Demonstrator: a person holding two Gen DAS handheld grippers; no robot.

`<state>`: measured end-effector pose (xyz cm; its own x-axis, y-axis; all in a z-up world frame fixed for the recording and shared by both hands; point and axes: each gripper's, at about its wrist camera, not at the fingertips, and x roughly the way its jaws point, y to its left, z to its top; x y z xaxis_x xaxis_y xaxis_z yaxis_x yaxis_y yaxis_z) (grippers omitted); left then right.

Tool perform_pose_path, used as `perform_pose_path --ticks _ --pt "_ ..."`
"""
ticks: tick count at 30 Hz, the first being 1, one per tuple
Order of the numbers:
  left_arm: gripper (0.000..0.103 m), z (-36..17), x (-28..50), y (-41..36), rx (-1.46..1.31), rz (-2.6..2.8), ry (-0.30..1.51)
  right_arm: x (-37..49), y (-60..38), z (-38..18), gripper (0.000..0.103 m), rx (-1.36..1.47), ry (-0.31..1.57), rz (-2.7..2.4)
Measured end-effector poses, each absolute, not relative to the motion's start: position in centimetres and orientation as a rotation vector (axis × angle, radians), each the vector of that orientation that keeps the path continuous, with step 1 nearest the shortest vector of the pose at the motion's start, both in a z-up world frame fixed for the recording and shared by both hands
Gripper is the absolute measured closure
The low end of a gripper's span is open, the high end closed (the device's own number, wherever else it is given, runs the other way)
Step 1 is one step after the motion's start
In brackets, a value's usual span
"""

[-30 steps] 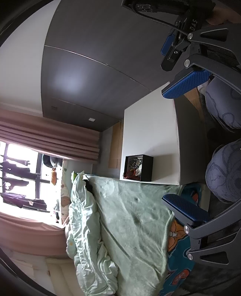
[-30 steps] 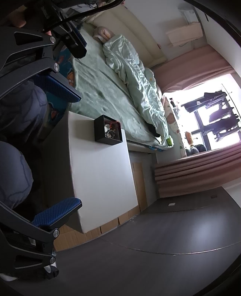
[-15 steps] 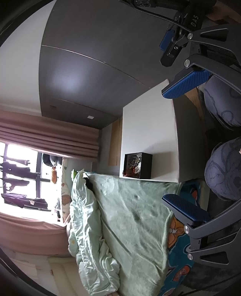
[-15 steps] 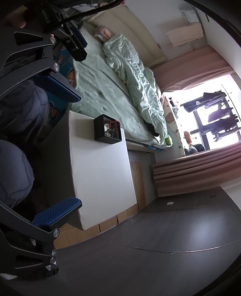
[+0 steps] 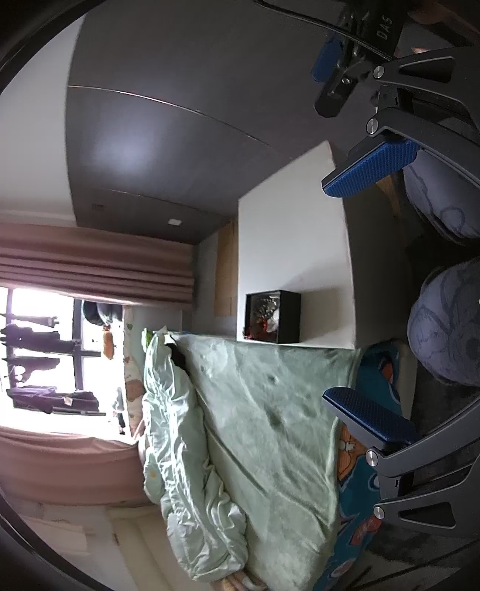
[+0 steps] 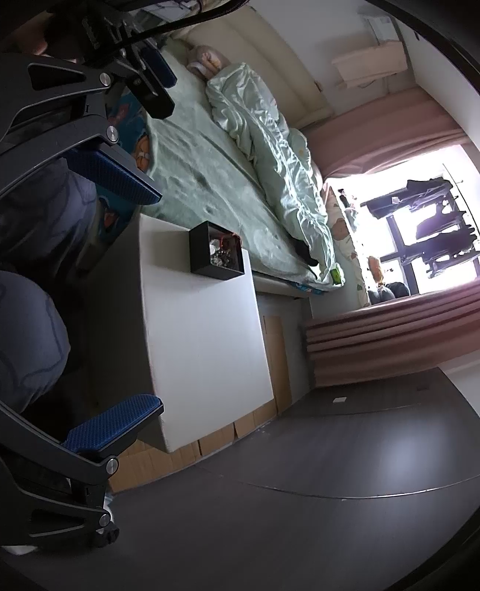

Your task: Organize jewelry

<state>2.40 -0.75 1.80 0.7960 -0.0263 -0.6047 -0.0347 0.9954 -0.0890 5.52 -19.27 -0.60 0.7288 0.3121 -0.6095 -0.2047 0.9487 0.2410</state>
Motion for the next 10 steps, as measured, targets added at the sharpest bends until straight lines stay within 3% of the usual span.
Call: perform_pose_path --ticks 10 --pt "0.0 0.6 3.9 -0.9 -0.071 -0.013 0.646 7.5 -18.8 -2.5 0.0 0.167 0.74 0.271"
